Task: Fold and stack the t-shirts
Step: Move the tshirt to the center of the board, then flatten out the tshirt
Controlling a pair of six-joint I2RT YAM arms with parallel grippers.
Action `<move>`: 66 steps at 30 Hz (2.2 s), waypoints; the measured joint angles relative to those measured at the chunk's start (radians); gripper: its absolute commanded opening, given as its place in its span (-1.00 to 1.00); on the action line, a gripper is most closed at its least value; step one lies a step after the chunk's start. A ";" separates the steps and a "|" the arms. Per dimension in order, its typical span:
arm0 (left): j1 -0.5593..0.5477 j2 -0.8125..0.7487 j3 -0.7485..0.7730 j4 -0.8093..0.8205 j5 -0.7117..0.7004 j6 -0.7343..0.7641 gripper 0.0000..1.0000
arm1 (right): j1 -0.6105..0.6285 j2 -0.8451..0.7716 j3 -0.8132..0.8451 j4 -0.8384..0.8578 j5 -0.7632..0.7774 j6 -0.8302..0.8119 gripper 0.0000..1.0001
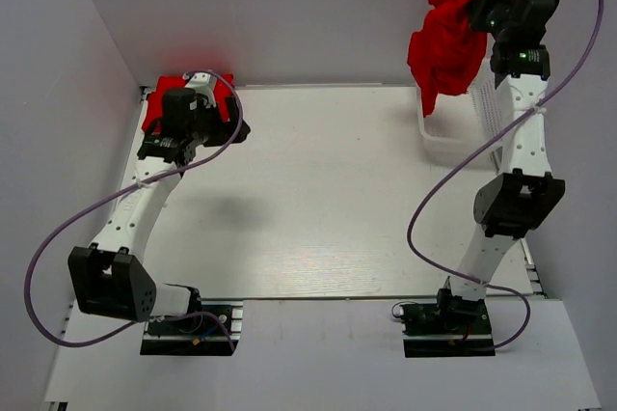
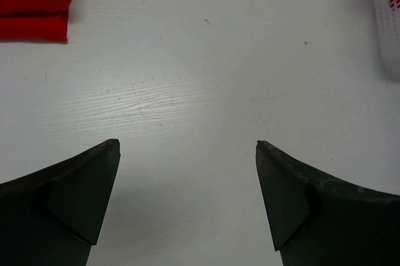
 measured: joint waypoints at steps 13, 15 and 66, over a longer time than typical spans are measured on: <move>0.000 -0.137 -0.054 -0.134 -0.041 -0.045 0.99 | 0.289 -0.187 -0.004 -0.094 -0.653 0.087 -1.00; 0.000 -0.149 -0.055 -0.151 -0.053 -0.050 0.99 | 0.340 -0.178 -0.053 0.004 -0.783 0.170 -1.00; -0.055 0.356 -0.132 0.084 0.216 -0.059 0.26 | 0.646 -0.095 -0.646 -0.287 0.078 -0.184 0.81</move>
